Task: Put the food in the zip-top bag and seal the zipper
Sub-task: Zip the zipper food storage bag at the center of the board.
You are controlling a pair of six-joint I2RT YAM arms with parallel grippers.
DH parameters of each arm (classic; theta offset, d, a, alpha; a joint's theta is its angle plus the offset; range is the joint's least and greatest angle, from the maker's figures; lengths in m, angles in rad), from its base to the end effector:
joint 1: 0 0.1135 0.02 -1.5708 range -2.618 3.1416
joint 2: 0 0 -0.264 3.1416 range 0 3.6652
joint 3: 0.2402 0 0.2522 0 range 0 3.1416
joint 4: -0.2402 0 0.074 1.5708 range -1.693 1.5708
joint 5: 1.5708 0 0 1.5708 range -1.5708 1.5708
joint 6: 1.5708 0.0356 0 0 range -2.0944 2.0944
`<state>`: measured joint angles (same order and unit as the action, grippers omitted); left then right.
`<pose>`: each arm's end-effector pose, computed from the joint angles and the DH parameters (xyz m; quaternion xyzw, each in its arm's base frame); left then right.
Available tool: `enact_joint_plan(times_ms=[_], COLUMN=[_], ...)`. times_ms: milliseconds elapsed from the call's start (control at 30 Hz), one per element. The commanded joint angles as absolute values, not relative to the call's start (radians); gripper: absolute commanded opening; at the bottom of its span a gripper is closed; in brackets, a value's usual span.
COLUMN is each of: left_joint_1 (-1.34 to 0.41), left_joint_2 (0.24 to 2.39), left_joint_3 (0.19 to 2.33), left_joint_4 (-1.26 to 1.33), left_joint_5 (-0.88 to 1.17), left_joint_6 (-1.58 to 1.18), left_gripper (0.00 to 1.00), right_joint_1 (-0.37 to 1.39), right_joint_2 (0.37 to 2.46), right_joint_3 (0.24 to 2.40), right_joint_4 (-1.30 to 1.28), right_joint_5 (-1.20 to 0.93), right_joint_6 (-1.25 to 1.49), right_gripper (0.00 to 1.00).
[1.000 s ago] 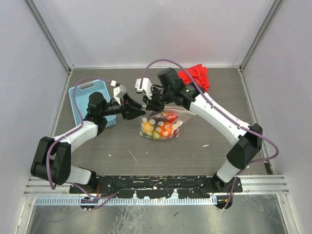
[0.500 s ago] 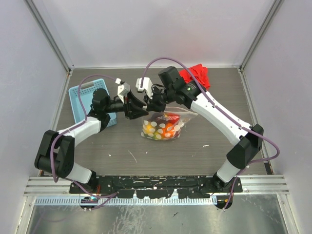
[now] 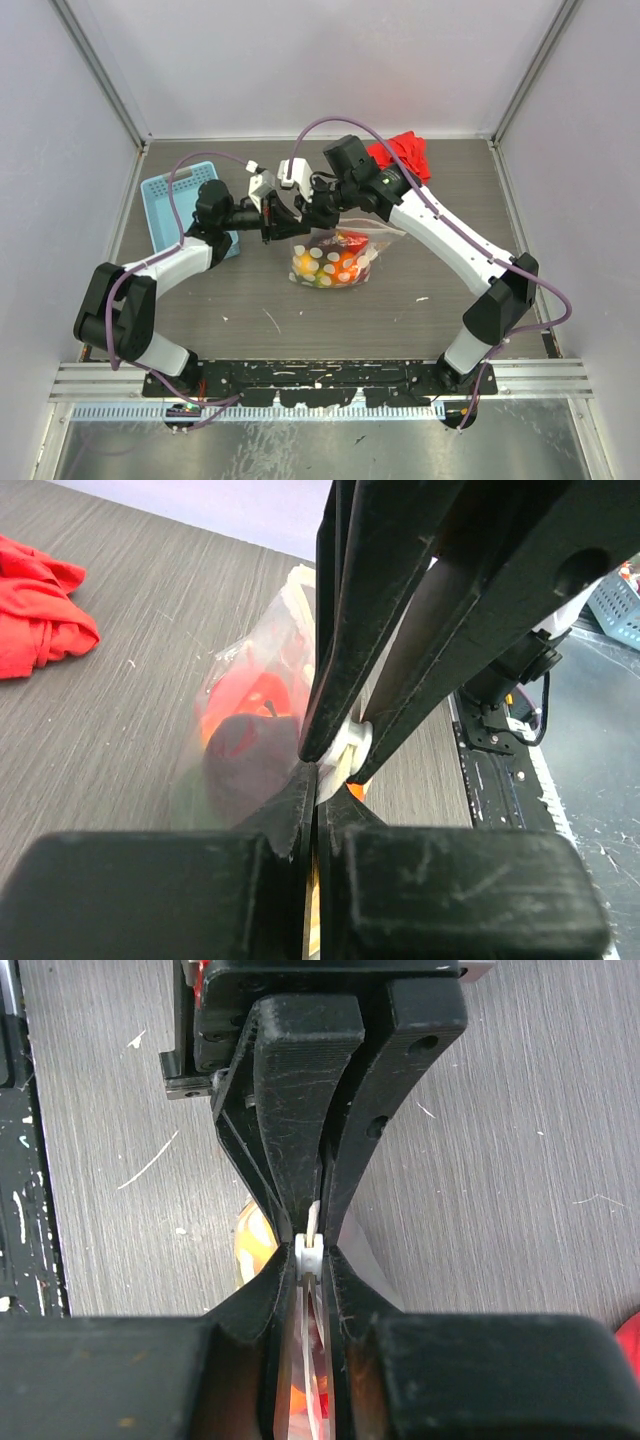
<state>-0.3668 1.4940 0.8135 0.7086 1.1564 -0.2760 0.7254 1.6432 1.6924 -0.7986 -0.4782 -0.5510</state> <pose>0.2835 -0.1438 0.2717 0.4179 0.5654 -0.5511 0.4493 0.2571 0.2498 0.3768 -0.6066 0.6591 0.2501 0.3675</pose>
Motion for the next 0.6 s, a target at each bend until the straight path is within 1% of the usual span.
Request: enact_joint_plan(times_ms=[0,167,567], left_joint_1=[-0.371,-0.371,-0.369], left_joint_2=[1.471,1.453,1.425], left_joint_3=[0.843,0.805,0.782], left_joint_4=[0.769,0.819,0.817], left_joint_5=[1.156,1.126,1.085], left_joint_6=[-0.284,-0.294,-0.281], left_gripper=[0.0,0.0,0.0], right_joint_1=[0.731,0.719,0.667], right_joint_2=[1.628,1.605,1.526], right_joint_3=[1.71,1.664,1.562], right_joint_4=[-0.806,-0.825,-0.831], right_joint_5=[-0.452,-0.404,-0.361], right_joint_6=[-0.557,-0.549,-0.527], right_gripper=[0.0,0.0,0.0])
